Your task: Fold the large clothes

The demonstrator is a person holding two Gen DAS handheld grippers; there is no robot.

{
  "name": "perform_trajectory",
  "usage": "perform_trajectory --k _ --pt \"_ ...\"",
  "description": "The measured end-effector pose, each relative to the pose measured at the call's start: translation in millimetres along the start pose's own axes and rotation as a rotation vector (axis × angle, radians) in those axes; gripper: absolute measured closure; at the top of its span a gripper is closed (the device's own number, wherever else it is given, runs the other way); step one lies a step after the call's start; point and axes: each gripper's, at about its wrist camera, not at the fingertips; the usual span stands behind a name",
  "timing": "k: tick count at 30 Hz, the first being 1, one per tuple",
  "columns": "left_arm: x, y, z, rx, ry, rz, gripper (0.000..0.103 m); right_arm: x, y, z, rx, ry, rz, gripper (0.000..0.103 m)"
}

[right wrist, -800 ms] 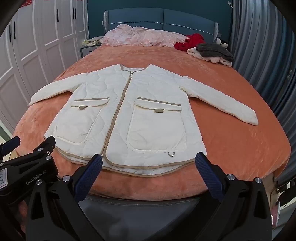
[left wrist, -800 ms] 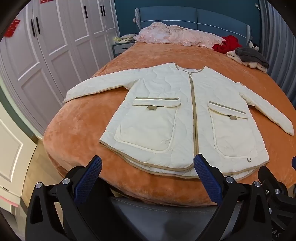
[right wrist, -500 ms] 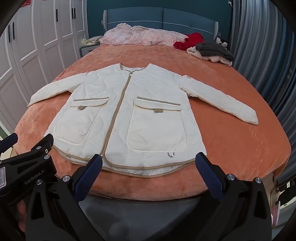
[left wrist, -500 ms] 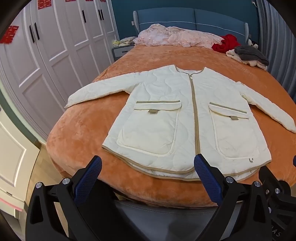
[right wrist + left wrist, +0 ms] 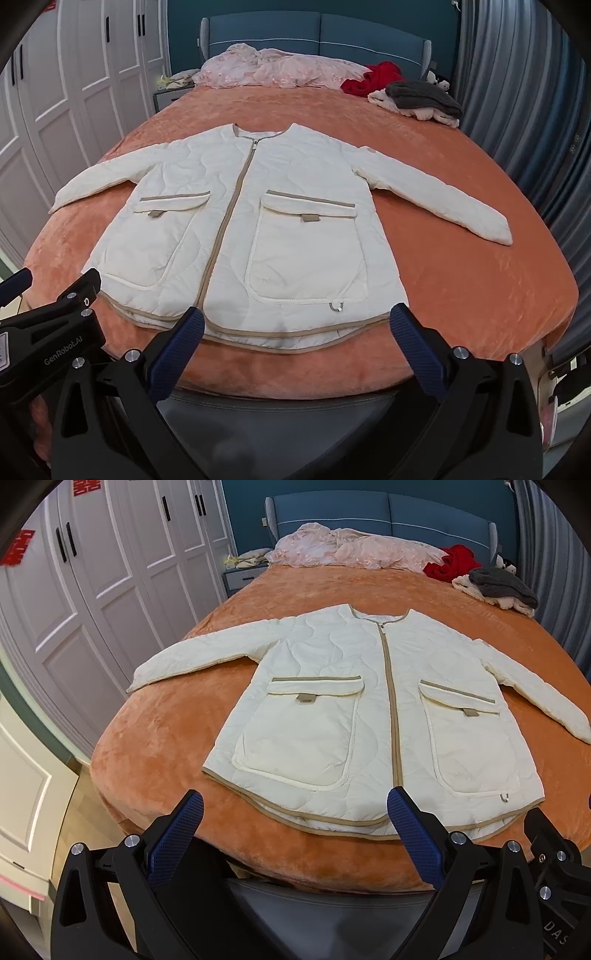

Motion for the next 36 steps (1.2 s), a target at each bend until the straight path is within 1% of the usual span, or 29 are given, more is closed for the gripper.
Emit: perform_trajectory --k 11,36 --pt "2.7 -0.8 5.7 0.016 0.004 -0.006 0.006 7.1 -0.3 1.3 0.002 0.001 -0.023 0.005" --pt "4.2 -3.1 7.0 0.018 0.004 -0.007 0.006 6.9 -0.1 2.0 0.002 0.002 -0.024 0.005"
Point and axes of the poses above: each gripper's, at about its wrist camera, not at the fingertips, and z roughly the way its jaws point, x to its left, y to its top, and after that the axes turned 2 degrees about -x, right-handed
